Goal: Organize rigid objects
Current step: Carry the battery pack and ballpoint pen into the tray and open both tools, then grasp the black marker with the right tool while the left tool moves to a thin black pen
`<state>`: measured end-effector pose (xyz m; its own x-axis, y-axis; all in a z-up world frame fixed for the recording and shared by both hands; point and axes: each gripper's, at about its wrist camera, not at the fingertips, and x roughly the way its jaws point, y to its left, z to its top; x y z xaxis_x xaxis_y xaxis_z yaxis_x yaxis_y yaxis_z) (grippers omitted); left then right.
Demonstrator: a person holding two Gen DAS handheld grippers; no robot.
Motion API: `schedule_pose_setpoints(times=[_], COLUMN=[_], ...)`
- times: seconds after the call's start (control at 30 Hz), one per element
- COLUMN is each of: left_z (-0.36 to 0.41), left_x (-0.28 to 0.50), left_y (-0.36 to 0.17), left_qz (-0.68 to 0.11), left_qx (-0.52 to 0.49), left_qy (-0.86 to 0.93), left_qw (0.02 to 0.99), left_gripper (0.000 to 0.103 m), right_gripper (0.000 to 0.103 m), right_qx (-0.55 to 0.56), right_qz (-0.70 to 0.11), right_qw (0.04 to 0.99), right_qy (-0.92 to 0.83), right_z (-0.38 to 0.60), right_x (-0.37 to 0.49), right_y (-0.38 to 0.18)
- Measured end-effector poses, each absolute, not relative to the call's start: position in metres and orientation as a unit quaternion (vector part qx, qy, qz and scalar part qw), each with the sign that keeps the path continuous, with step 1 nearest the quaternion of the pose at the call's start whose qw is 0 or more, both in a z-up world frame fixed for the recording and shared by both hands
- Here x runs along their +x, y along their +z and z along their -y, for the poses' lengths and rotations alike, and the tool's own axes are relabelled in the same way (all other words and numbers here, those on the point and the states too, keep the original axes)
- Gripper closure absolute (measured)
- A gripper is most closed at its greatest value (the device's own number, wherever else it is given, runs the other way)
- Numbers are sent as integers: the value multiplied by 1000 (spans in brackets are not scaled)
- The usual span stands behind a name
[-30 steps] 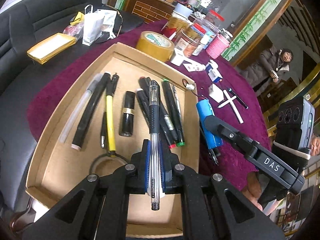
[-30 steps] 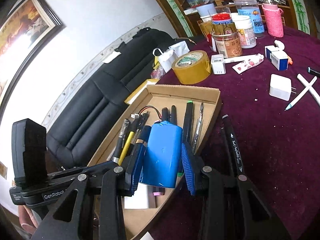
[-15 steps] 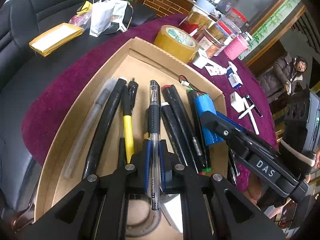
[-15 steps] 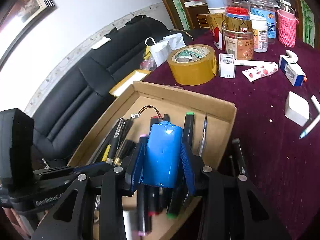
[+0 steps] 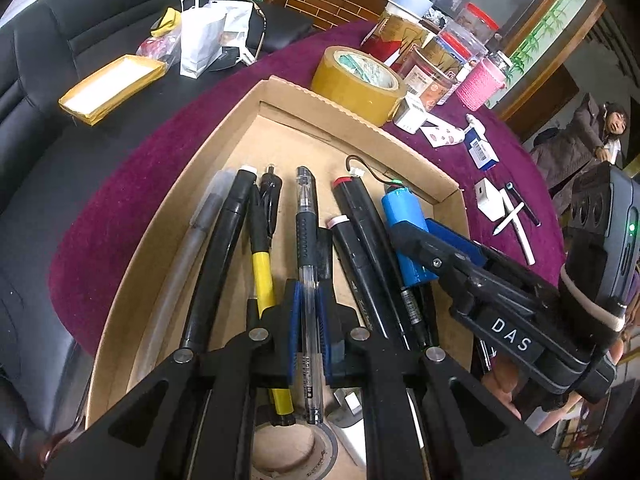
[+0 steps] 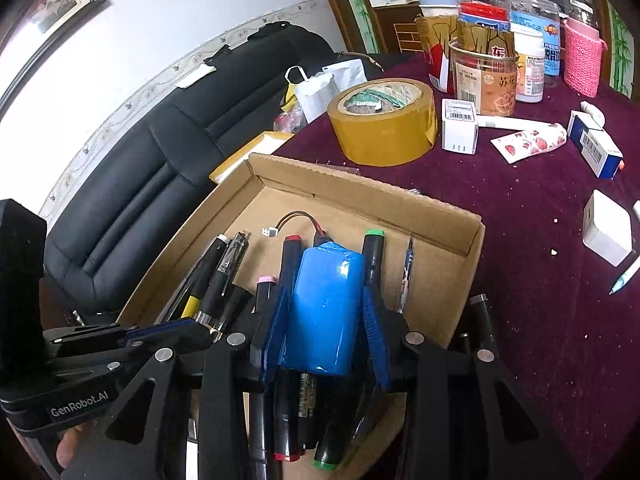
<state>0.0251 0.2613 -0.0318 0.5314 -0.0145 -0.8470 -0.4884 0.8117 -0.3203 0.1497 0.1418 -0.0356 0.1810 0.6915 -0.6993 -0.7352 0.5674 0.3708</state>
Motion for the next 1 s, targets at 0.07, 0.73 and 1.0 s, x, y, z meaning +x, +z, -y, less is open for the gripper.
schedule_pose_setpoints(times=[0.07,0.73,1.0], left_z=[-258,-169,-106], left_x=[25,10,44], left_y=[-31,15,8], left_qz=[-460,-401,-440], left_qx=[-258,-214,-171], left_qy=[151,114,85], left_qw=[836,883,878], left_gripper=[92,53,53], right_gripper=[68,60,62], right_qx=[-23,-2,9], right_qz=[-441,-419,-443], right_qw=[768,760,777], right_qy=[463,496,448], right_z=[-141,-24,51], right_x=[149,138,191], right_y=[-35,-15,-42])
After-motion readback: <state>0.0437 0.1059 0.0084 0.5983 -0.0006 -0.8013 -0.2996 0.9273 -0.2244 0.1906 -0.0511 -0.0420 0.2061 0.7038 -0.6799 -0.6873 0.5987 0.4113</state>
